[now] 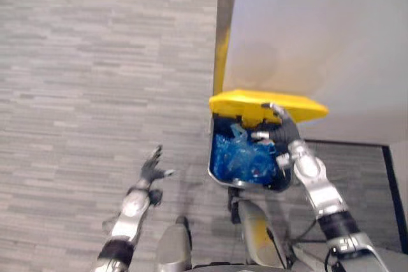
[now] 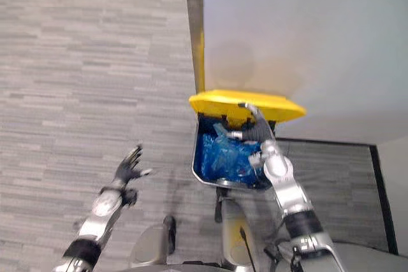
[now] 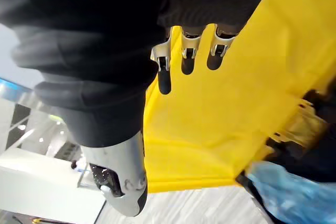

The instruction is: Gather rubbish on tea table into small bin, then transfer packed bag to large trash can.

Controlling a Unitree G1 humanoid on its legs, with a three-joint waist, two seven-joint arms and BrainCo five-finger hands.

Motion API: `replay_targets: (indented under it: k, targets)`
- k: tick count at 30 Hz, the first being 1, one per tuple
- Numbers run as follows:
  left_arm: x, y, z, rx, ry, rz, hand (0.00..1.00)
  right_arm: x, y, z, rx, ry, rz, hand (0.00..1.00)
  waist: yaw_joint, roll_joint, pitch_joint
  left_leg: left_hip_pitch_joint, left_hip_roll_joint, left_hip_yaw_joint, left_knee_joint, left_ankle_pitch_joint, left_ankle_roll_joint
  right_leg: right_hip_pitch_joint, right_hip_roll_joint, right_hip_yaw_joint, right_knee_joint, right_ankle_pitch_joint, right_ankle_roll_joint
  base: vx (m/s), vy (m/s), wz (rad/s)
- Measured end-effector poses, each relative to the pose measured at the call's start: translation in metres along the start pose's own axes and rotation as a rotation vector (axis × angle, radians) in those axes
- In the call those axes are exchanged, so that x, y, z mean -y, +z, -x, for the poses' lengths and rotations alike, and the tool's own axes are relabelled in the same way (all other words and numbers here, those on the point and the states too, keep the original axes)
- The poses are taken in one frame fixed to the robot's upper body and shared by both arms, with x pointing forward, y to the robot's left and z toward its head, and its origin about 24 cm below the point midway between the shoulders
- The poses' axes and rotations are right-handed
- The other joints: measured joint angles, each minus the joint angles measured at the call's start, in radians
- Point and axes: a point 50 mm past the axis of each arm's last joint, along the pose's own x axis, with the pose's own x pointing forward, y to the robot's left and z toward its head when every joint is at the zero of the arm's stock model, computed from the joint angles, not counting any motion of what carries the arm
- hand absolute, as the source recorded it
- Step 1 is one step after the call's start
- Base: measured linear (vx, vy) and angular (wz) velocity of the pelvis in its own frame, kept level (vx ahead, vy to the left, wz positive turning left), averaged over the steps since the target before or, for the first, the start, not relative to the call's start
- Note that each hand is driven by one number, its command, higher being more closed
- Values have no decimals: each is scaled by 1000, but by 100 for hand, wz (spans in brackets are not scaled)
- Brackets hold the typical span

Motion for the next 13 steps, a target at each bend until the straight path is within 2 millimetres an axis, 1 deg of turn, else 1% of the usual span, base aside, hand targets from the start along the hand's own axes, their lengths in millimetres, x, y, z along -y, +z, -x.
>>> replay_targets:
  k: [1,2,3,4,5,6,7,8,9,10,11,12,13]
  targets:
    - [-7,-5,5,-15,23,4,0,-3,-14,12,-56,5,-22,0,-1,1,-7,12,7,-9,-21,17,-7,9,-21,-5,135,-19,-18,-113,-85,16]
    - [-11,-14,15,-41,38,18,0,-11,-34,30,-144,7,-63,0,0,8,-29,11,16,-23,-38,33,-20,41,-50,-3,250,-28,-29,-50,-116,17]
    - [-15,-17,19,-47,52,26,0,-16,-44,39,-189,12,-84,0,-1,-6,-49,9,19,-28,-46,40,-25,70,-70,0,273,-38,-24,-38,-185,3]
    - [-20,-19,25,-49,85,48,0,-21,-58,54,-258,20,-100,0,2,-17,-59,10,31,-25,-67,56,-40,86,-63,-30,240,-43,-13,-126,-186,-15]
    - [-13,-23,30,-61,82,81,0,-22,-71,72,-329,5,-106,0,2,3,-81,18,48,-23,-105,70,-47,109,-26,-50,141,-29,7,-72,-160,-31]
    - [-8,-24,31,-58,72,94,0,-22,-75,78,-349,-3,-108,0,6,16,-91,12,55,-18,-109,71,-41,132,-3,-51,69,-36,20,-55,-72,-37]
    - [-3,-27,35,-67,61,111,0,-20,-78,83,-366,-8,-104,0,7,43,-109,1,83,-4,-125,78,-28,165,26,-53,-10,-50,36,-36,-113,-55]
    - [-3,-26,38,-56,57,112,0,-23,-81,89,-388,-17,-114,0,20,19,-119,-3,76,42,-141,96,-56,169,-9,-55,63,-151,31,-143,-187,-52]
    - [-5,-26,40,-56,53,100,0,-31,-88,102,-437,-11,-129,0,21,-42,-152,-14,32,56,-149,101,-58,237,-47,-47,-64,-272,49,-139,-231,-36]
    - [2,-29,37,-72,44,122,0,-29,-94,105,-464,-16,-127,0,17,-25,-154,-17,43,50,-148,106,-68,253,-26,-59,-94,-267,35,-111,-164,-10]
    - [11,-33,39,-91,16,139,0,-28,-104,115,-526,-19,-129,0,15,-12,-171,-17,62,48,-170,111,-71,265,-2,-79,-173,-224,33,-61,-96,-14]
    - [15,-38,43,-105,7,151,0,-28,-111,118,-562,-15,-126,0,16,8,-195,-18,73,46,-201,123,-61,267,24,-73,-225,-186,22,-46,-52,-23]
    - [16,-39,43,-110,4,151,0,-27,-114,119,-575,-12,-124,0,16,15,-204,-17,76,46,-216,129,-57,270,31,-70,-244,-173,20,-9,-27,-21]
